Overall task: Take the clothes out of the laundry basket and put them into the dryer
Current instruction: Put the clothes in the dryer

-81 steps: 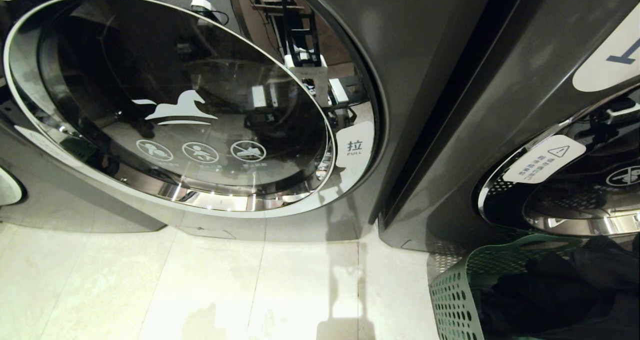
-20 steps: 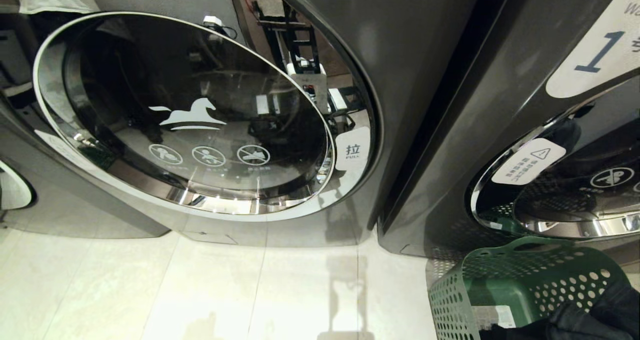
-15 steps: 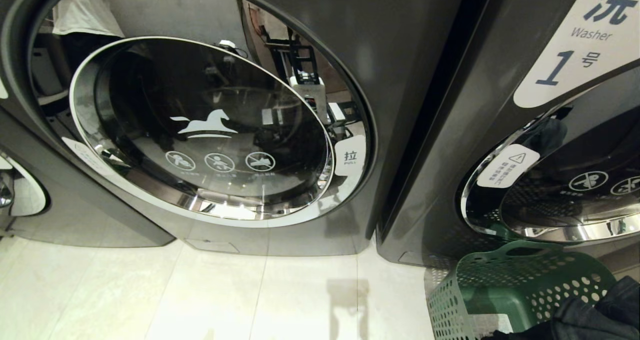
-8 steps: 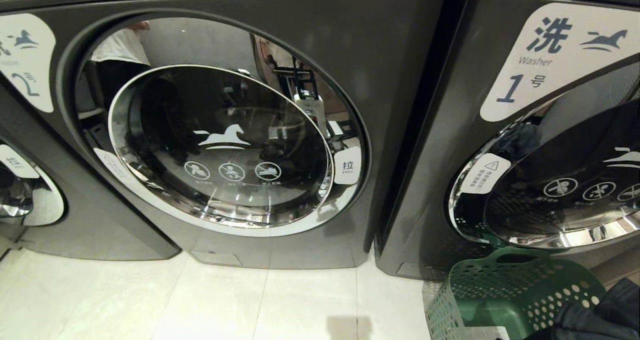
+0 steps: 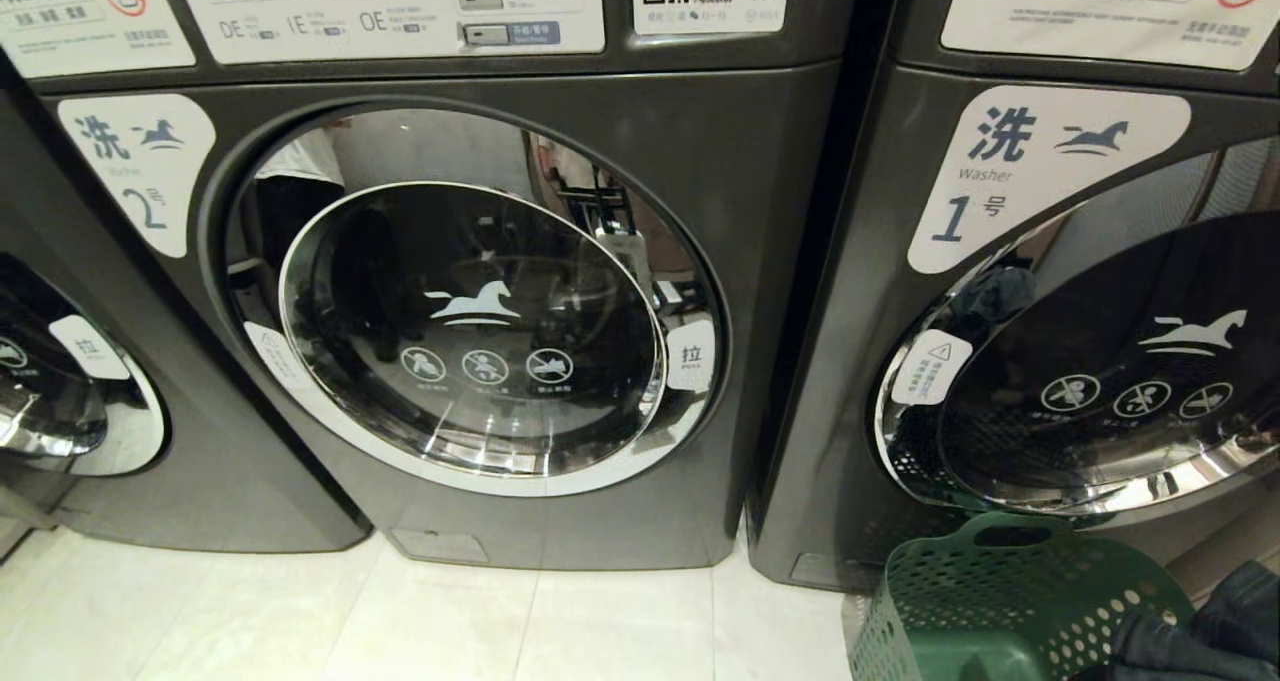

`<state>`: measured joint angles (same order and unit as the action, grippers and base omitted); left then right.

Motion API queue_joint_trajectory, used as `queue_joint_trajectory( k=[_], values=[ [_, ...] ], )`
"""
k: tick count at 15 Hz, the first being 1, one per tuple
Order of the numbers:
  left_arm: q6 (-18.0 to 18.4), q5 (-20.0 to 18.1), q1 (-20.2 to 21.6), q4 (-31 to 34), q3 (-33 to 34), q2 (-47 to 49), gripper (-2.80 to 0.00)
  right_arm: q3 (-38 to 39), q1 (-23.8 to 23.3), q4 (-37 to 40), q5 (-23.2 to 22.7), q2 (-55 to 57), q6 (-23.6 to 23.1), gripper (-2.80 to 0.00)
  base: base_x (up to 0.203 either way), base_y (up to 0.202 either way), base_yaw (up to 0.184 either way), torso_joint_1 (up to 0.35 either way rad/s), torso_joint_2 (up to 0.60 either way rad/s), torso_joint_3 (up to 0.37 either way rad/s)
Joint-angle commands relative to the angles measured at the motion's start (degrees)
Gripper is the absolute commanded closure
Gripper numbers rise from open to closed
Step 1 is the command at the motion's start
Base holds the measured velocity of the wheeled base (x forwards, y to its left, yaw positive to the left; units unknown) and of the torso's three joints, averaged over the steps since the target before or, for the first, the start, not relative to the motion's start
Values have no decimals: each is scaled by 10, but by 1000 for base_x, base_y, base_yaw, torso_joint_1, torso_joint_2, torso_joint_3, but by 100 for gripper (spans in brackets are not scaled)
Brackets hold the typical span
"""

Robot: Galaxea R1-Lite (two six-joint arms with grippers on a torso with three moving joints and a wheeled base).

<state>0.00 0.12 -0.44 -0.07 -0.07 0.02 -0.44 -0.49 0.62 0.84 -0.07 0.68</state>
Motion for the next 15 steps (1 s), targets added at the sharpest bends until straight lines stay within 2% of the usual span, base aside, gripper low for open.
queue_joint_trajectory(
  k=[1, 7, 15],
  values=[
    [0, 1, 0, 0, 0, -1, 0, 0, 0, 0, 0, 1, 0, 0, 0, 0, 0, 3, -1, 204],
    [0, 1, 0, 0, 0, -1, 0, 0, 0, 0, 0, 1, 0, 0, 0, 0, 0, 4, 2, 201],
    [0, 0, 0, 0, 0, -1, 0, 0, 0, 0, 0, 1, 0, 0, 0, 0, 0, 3, -7, 30]
  ],
)
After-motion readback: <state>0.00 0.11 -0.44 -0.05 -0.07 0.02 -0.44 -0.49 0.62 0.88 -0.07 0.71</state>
